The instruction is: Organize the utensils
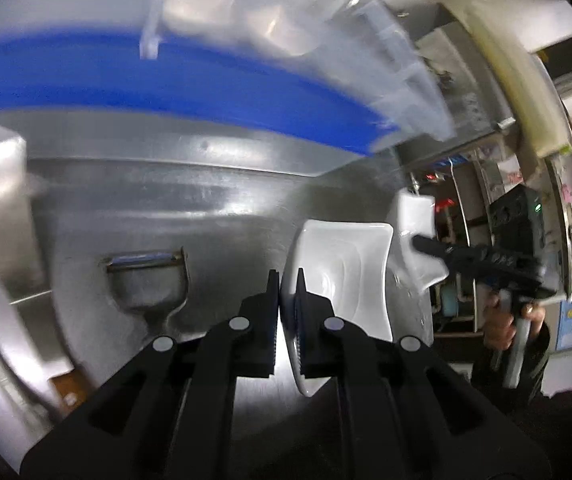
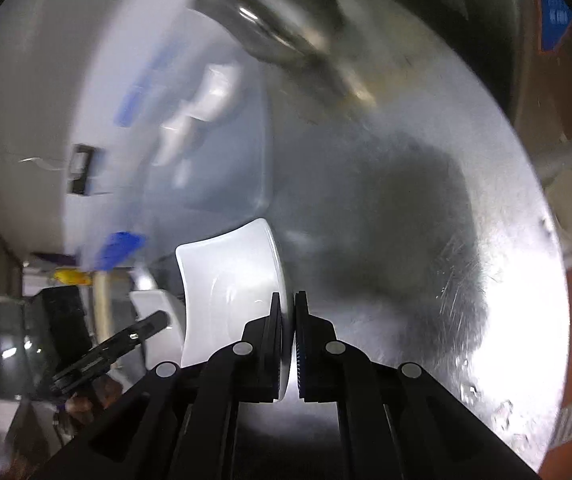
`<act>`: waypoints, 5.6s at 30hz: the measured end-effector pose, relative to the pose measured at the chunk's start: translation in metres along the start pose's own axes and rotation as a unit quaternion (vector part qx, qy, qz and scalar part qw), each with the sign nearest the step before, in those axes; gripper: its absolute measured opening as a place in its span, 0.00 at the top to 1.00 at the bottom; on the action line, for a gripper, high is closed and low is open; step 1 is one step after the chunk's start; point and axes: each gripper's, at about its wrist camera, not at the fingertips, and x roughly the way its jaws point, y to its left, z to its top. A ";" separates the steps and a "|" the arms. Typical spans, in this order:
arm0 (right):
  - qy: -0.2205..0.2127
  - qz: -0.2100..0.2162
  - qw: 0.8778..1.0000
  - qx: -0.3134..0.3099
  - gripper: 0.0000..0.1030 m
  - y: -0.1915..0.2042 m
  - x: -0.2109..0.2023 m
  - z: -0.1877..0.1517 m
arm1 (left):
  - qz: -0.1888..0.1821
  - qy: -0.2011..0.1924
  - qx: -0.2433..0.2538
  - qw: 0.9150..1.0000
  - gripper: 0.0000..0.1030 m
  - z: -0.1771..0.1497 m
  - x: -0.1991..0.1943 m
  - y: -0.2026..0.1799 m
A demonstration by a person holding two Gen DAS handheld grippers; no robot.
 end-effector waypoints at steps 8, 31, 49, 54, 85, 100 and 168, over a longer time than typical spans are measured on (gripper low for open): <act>-0.052 0.067 0.992 -0.095 0.93 0.085 -0.060 0.032 | -0.039 -0.077 0.043 0.995 0.94 0.044 -0.112 -0.018; -0.093 -0.293 0.948 -0.080 0.93 0.168 0.116 0.191 | 0.086 0.024 -0.039 0.995 0.94 0.247 0.019 0.112; -0.119 -0.285 0.938 -0.156 0.90 0.210 0.072 0.155 | 0.144 -0.070 0.047 0.986 0.94 0.241 -0.045 0.069; -0.120 -0.158 0.957 -0.210 0.74 0.221 0.002 0.088 | 0.108 -0.148 0.100 0.978 0.52 0.168 -0.128 0.037; 0.153 -0.180 0.949 -0.208 0.97 0.152 0.192 -0.050 | 0.029 -0.076 -0.118 0.990 0.30 -0.052 -0.081 0.117; 0.142 -0.127 0.969 -0.156 0.89 0.108 0.131 -0.028 | -0.035 -0.022 -0.136 0.990 0.30 -0.037 -0.036 0.096; 0.167 -0.090 0.969 -0.158 0.84 0.013 0.093 0.027 | -0.073 0.016 -0.199 0.977 0.30 -0.065 -0.006 0.096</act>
